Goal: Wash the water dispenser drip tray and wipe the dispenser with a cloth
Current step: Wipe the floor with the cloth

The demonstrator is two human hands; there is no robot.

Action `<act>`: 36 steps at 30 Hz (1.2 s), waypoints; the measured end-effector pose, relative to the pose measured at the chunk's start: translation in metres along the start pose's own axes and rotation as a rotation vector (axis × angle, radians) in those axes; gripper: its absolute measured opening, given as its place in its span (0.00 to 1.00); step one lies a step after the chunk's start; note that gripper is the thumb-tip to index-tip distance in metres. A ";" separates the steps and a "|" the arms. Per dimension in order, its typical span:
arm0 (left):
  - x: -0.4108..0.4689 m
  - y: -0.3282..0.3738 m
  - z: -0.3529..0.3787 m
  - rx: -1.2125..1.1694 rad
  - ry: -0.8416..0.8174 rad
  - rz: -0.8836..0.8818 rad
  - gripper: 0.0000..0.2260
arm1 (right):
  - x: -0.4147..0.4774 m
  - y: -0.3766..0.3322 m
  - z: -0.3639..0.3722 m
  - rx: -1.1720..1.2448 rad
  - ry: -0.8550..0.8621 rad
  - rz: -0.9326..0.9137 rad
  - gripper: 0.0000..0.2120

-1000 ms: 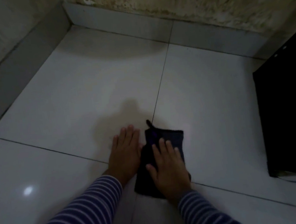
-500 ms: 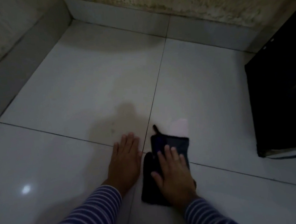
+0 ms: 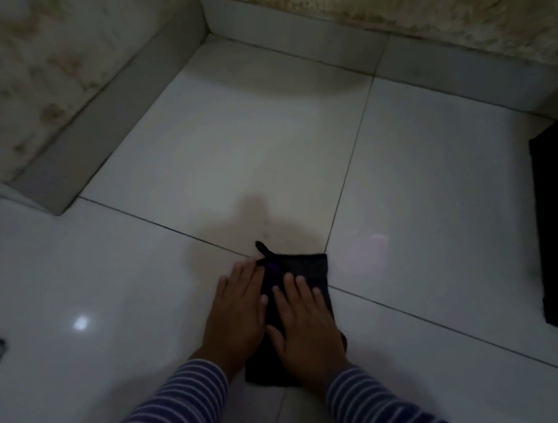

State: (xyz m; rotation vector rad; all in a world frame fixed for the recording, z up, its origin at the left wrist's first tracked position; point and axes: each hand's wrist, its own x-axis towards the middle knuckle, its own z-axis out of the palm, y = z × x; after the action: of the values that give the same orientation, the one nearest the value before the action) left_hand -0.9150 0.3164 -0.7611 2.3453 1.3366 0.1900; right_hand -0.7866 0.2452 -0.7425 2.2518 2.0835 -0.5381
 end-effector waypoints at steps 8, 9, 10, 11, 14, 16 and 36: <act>-0.002 -0.032 -0.018 0.085 0.009 -0.109 0.24 | 0.034 0.016 -0.004 0.041 0.067 0.153 0.33; -0.001 -0.037 -0.021 0.093 0.034 -0.145 0.25 | 0.049 0.008 -0.004 0.047 0.074 0.127 0.33; 0.000 -0.044 -0.023 0.100 0.054 -0.179 0.25 | 0.060 -0.003 -0.004 0.039 0.065 0.082 0.33; 0.000 -0.051 -0.026 0.102 0.063 -0.206 0.24 | 0.066 -0.015 -0.003 0.031 0.052 0.021 0.33; 0.001 -0.069 -0.029 0.082 0.072 -0.230 0.22 | 0.050 -0.034 0.007 -0.023 -0.002 -0.176 0.31; 0.003 -0.072 -0.032 0.086 0.084 -0.246 0.23 | 0.031 -0.026 0.005 -0.065 -0.057 -0.255 0.31; 0.010 -0.110 -0.053 -0.011 0.181 -0.402 0.21 | 0.130 -0.046 -0.012 -0.064 0.045 -0.125 0.32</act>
State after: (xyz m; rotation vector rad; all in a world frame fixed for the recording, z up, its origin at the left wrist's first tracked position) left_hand -1.0132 0.3891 -0.7614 2.0345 1.8545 0.2882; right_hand -0.8223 0.3784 -0.7568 2.1305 2.2402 -0.4227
